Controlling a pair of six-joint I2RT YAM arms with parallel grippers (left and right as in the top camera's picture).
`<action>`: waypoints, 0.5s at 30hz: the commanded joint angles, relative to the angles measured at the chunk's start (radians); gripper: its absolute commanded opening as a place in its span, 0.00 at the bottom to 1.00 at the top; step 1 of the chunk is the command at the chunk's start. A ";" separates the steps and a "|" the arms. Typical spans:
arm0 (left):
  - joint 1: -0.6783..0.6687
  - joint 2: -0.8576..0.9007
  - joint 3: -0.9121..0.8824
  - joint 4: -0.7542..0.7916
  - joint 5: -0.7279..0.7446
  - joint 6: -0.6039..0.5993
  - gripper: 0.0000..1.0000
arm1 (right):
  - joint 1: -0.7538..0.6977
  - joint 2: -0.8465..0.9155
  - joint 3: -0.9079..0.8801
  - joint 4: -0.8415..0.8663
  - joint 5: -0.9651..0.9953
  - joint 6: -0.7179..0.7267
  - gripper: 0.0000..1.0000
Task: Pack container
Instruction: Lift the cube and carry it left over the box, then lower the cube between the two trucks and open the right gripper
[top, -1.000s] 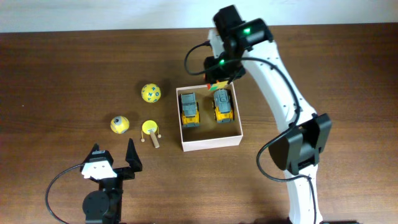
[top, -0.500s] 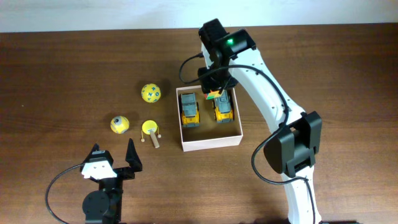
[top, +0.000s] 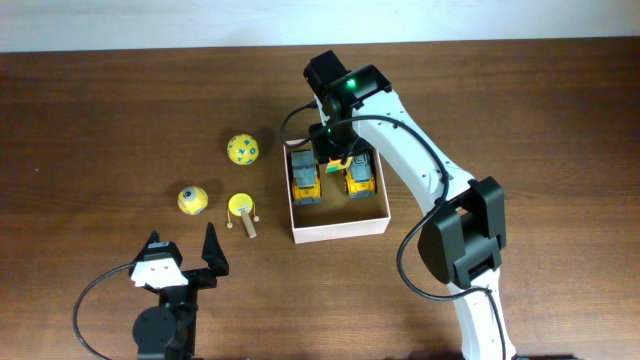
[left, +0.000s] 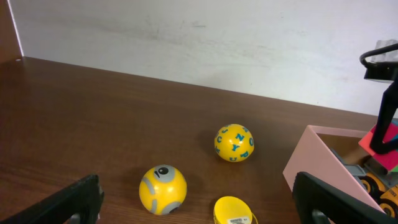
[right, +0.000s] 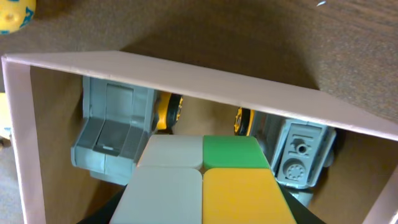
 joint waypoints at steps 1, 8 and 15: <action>0.006 -0.004 -0.003 -0.003 0.011 0.016 0.99 | 0.010 -0.037 -0.007 0.006 0.035 0.022 0.50; 0.006 -0.004 -0.003 -0.003 0.011 0.016 0.99 | 0.011 -0.016 -0.007 0.010 0.054 0.050 0.50; 0.006 -0.004 -0.003 -0.003 0.011 0.016 0.99 | 0.031 0.002 -0.007 0.019 0.054 0.051 0.51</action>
